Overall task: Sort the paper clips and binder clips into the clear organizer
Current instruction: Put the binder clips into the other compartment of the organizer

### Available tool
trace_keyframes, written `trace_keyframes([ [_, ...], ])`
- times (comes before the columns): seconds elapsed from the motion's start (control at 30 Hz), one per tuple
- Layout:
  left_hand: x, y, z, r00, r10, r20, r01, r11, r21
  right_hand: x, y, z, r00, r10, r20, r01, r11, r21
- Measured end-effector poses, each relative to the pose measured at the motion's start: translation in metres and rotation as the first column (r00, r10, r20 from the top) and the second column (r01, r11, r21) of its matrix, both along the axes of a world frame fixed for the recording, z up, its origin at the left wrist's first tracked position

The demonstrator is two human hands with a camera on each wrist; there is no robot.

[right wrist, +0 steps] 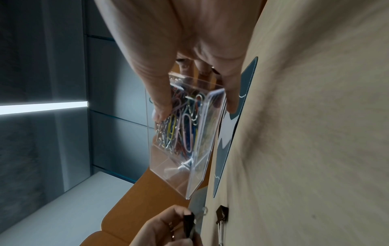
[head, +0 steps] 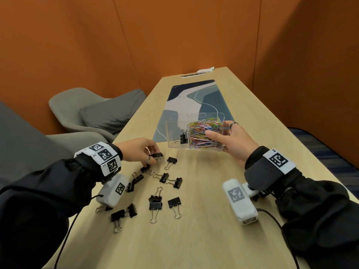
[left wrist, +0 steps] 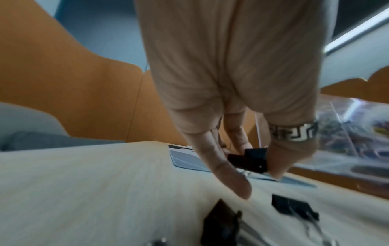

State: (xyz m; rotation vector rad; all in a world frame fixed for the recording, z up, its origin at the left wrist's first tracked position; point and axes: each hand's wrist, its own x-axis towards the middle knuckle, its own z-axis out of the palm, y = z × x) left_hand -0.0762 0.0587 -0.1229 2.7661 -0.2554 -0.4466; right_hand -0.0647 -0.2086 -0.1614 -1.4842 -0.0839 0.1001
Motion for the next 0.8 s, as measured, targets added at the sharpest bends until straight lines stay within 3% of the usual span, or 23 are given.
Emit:
trace_keyframes([
  [0.07, -0.002, 0.002, 0.001, 0.997, 0.079, -0.020, -0.081, 0.978, -0.191, 0.001, 0.000, 0.000, 1.000, -0.001, 0.003, 0.001, 1.000, -0.007],
  [0.17, -0.006, 0.008, 0.007, 0.984, 0.169, -0.055, -0.175, 0.869, -0.462, 0.001, -0.001, -0.001, 1.000, 0.002, 0.003, -0.001, 1.000, -0.011],
  [0.33, -0.012, 0.011, 0.011, 0.941, 0.267, -0.206, -0.322, 0.524, -0.788, 0.002, -0.001, -0.002, 1.000, 0.001, -0.003, -0.001, 1.000, -0.007],
  [0.57, -0.014, 0.006, 0.012, 0.857, 0.212, -0.470, -0.509, 0.196, -0.838, 0.003, -0.002, -0.003, 1.000, 0.003, -0.009, -0.003, 1.000, 0.030],
  [0.7, -0.017, 0.003, 0.018, 0.831, 0.111, -0.545, -0.555, 0.102, -0.826, 0.003, -0.002, -0.003, 1.000, 0.014, -0.011, -0.014, 0.999, 0.050],
  [0.8, -0.018, -0.002, 0.022, 0.809, 0.134, -0.572, -0.586, 0.105, -0.804, 0.003, -0.003, -0.004, 1.000, 0.017, -0.013, -0.016, 0.998, 0.056],
])
